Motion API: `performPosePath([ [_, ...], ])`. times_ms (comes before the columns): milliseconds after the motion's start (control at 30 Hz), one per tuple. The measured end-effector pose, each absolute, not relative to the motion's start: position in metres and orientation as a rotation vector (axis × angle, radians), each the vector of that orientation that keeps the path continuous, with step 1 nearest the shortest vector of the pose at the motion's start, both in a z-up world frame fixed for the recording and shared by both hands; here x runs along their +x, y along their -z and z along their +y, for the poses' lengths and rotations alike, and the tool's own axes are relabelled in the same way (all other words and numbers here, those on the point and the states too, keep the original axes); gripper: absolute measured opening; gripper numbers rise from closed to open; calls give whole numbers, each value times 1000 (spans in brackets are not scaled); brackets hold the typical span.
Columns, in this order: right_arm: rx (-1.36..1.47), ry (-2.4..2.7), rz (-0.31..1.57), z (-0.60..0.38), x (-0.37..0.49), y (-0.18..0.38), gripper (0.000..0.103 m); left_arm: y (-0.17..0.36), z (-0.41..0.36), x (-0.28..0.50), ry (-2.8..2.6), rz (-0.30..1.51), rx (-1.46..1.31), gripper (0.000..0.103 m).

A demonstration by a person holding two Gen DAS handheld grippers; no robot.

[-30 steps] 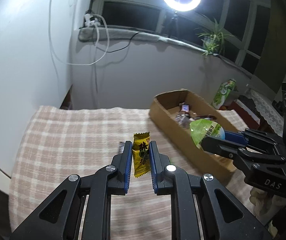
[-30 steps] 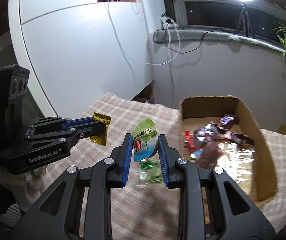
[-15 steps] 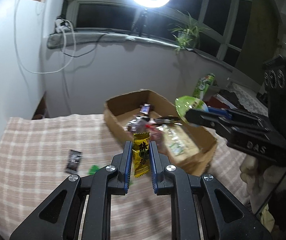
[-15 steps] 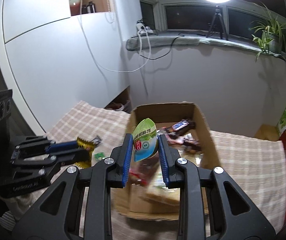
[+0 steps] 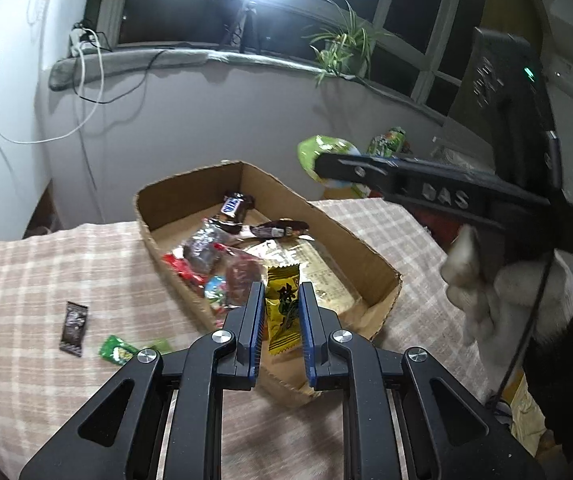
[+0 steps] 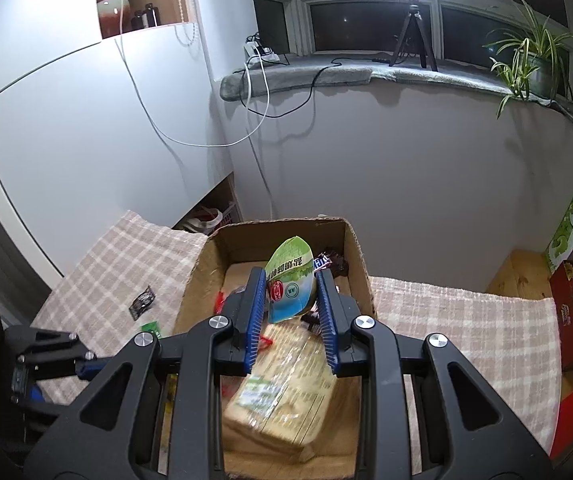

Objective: Organize snacks
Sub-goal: 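Carry the jelly cup over the box with the right tool while the left tool carries the yellow candy, then open both tools to drop the jelly cup and yellow candy into the box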

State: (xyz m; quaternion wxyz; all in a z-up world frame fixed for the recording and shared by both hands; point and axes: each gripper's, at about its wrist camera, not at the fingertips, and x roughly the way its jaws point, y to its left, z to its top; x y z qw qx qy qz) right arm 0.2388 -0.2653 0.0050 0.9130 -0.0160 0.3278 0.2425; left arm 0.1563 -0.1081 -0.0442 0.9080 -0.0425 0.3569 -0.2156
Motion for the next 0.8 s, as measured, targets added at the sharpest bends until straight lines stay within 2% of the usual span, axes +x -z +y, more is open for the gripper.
performPosePath([
  [800, -48, -510, 769, -253, 299, 36, 27, 65, -113, 217, 396, 766, -97, 16],
])
